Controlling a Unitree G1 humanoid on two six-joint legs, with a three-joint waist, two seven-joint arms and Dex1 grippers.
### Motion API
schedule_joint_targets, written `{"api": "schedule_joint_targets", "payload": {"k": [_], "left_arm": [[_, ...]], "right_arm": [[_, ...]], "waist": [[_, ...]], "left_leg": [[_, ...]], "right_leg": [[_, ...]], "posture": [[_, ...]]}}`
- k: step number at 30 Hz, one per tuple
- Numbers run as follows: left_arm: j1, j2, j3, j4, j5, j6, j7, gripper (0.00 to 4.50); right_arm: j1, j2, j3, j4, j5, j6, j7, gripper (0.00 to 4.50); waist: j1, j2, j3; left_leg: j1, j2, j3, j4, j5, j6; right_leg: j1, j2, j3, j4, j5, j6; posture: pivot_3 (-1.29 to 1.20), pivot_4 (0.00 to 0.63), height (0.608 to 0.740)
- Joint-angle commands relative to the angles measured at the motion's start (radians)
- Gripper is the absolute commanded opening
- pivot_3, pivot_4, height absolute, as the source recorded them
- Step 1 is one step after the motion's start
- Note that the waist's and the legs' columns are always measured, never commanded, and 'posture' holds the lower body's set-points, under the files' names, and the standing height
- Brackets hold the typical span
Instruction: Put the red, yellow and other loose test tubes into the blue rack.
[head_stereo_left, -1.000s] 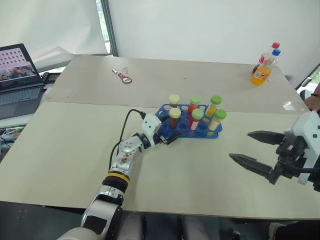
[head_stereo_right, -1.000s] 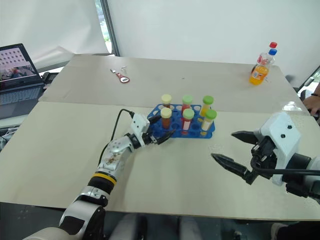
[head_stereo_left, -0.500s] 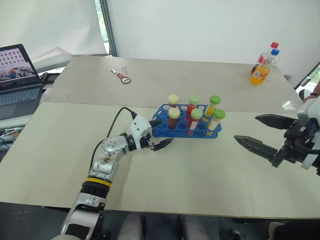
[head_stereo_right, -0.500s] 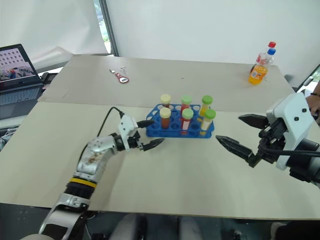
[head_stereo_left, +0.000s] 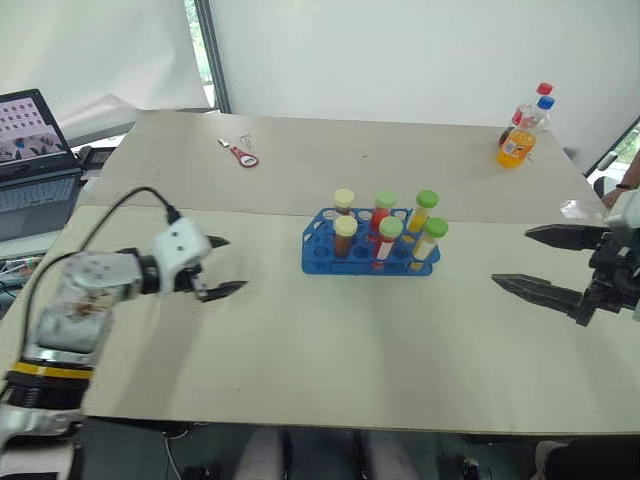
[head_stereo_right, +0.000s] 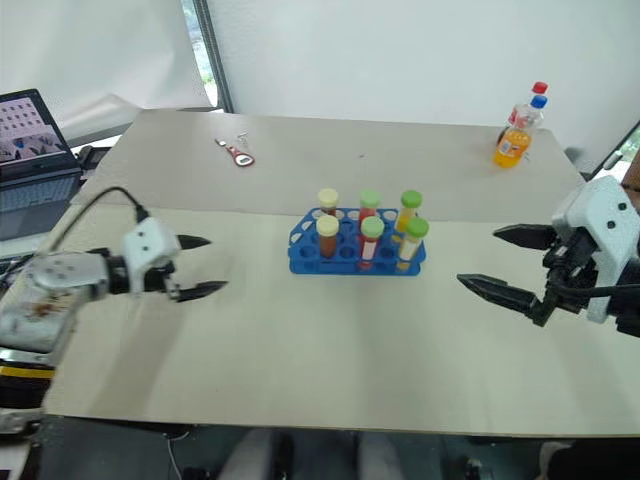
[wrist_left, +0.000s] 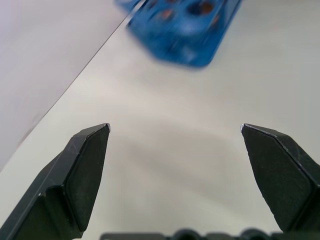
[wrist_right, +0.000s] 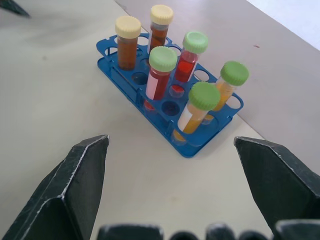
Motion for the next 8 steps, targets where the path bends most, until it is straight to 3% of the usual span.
{"api": "schedule_joint_targets", "payload": {"k": [1, 8], "left_arm": [[0.029, 0.053, 0.070, -0.019, -0.029, 0.018, -0.021, 4.46], [0.060, 0.073, 0.113, -0.038, -0.066, 0.057, -0.038, 4.46]], "right_arm": [[-0.045, -0.031, 0.030, 0.058, -0.052, -0.078, 0.087, 4.46], [-0.101, -0.036, 0.095, 0.128, -0.117, -0.126, 0.158, 4.46]], "waist": [[0.001, 0.001, 0.000], [0.004, 0.000, 0.000]], "left_leg": [[0.000, 0.001, 0.001, 0.000, 0.000, 0.000], [0.000, 0.001, 0.007, 0.000, 0.000, 0.000]], "right_leg": [[0.000, 0.000, 0.000, 0.000, 0.000, 0.000], [0.000, 0.000, 0.000, 0.000, 0.000, 0.000]], "posture": [[0.00, 0.150, 0.740], [0.00, 0.150, 0.740]]}}
